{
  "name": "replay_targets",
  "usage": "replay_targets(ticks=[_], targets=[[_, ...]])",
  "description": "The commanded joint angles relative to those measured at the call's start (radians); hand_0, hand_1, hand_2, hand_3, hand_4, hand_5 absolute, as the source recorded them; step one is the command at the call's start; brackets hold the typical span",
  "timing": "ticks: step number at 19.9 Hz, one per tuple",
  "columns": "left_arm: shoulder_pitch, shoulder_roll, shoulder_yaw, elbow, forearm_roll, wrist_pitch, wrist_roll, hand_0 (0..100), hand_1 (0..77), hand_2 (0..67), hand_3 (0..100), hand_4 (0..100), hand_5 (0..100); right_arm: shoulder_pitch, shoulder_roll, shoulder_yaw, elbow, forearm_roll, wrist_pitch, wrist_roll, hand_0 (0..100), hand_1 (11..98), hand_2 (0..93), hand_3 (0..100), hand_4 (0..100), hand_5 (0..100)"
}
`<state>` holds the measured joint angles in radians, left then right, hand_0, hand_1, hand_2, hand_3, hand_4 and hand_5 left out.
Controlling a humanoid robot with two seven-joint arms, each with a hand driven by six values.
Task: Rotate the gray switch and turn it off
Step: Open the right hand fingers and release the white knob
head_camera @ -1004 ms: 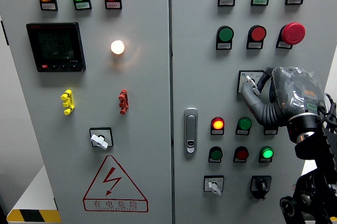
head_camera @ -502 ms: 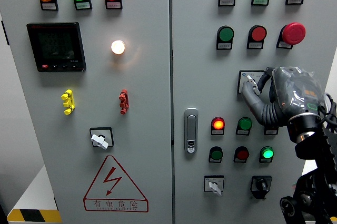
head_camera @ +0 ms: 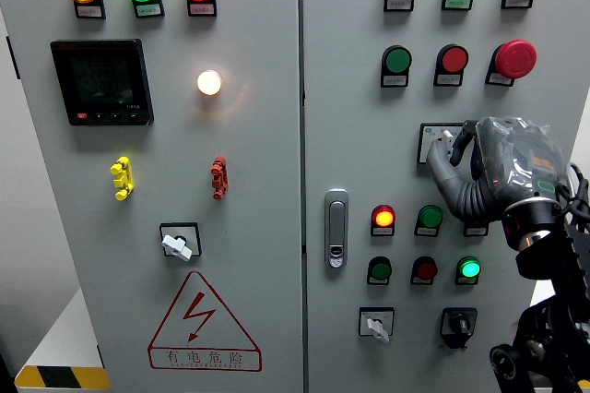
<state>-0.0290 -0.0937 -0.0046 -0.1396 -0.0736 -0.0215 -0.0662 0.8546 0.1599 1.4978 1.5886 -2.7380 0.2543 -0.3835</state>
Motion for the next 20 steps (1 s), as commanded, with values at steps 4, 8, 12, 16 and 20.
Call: replay_targets(ticks=[4,8,12,16,20], targets=[[0.0,0.0,0.0,0.0,0.0,0.0,-0.001,0,0.0,13.1,18,9,12,-0.003,-0.0004,0.001,-0.001,0.0,-0.001,-0.001,72,27.3,91.8,100,93,100],[0.0,0.0,0.0,0.0,0.0,0.0,0.0,0,0.0,13.1,18,10,12,-0.006,-0.0004,0.002,0.01,0.0,-0.003,-0.001,76,24.4,76.4,100,93,100],[0.0,0.0,0.0,0.0,0.0,0.0,0.0,0,0.0,13.1,18,10,12,-0.025,0.0027,0.002,0.05,0.004,-0.015,0.003,77,22.7,70.5,100,90,100],[0.0,0.0,0.0,0.0,0.0,0.0,-0.001,0,0.0,13.1,18,10,12,-0.066,0.0027,0.007,0.111,0.011,-0.027,0.009,75,23.5,65.0,96,84,100],[0.0,0.0,0.0,0.0,0.0,0.0,0.0,0,0.0,13.1,18,10,12,-0.12,0.0027,0.002,0.194,0.014,-0.029,0.011,74,24.5,60.7,88,77,100]])
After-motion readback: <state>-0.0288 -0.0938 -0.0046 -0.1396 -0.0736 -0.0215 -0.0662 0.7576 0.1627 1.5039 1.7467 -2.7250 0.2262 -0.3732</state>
